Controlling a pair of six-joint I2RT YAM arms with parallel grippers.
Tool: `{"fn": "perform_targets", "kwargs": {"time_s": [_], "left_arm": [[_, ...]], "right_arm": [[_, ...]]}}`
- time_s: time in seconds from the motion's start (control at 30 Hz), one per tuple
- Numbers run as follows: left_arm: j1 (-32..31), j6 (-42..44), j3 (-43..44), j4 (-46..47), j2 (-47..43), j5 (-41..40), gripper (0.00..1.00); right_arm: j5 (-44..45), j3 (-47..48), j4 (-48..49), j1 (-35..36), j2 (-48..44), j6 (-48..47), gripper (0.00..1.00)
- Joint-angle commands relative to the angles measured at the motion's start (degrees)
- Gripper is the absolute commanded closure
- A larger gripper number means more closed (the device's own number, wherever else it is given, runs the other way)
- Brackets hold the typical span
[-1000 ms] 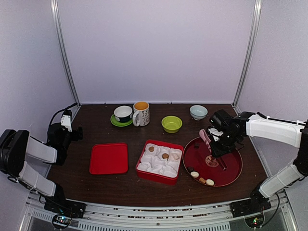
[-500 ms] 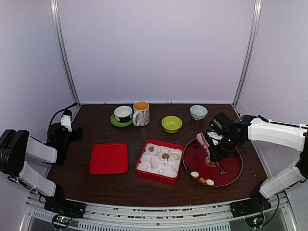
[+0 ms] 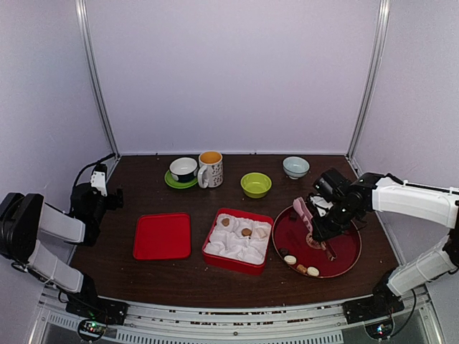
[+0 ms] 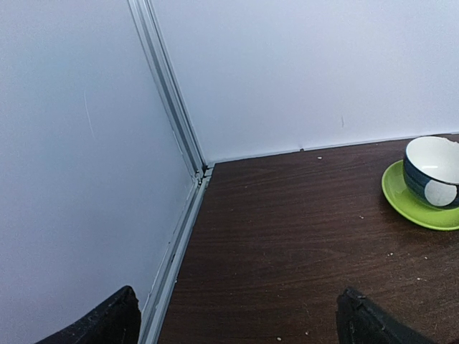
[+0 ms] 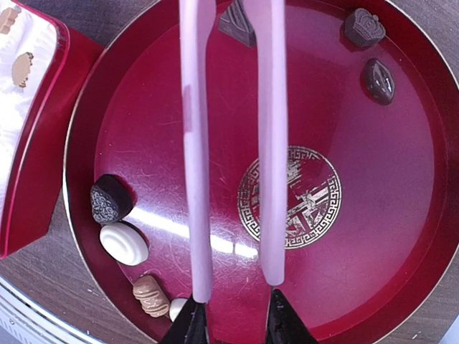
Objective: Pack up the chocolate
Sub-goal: Place the clamp on the plate.
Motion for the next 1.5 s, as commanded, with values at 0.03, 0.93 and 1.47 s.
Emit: {"fn": "perform_targets", "kwargs": {"time_s": [0.03, 0.93, 1.47], "left_arm": [[0.5, -0.3, 0.6, 3.2, 0.3, 0.5, 0.02], [0.5, -0.2, 0.6, 3.3, 0.3, 0.5, 0.02], [0.6, -0.2, 0.6, 3.3, 0.3, 0.5, 0.02]], "right_arm": [[0.6, -1.1, 0.2, 0.3, 1.3, 1.3, 0.71], [2.8, -0.5, 0.6, 0.4, 4.5, 1.0, 0.68], [2.0, 0.4, 1.1, 0.5, 7.0, 0.4, 0.64]]}}
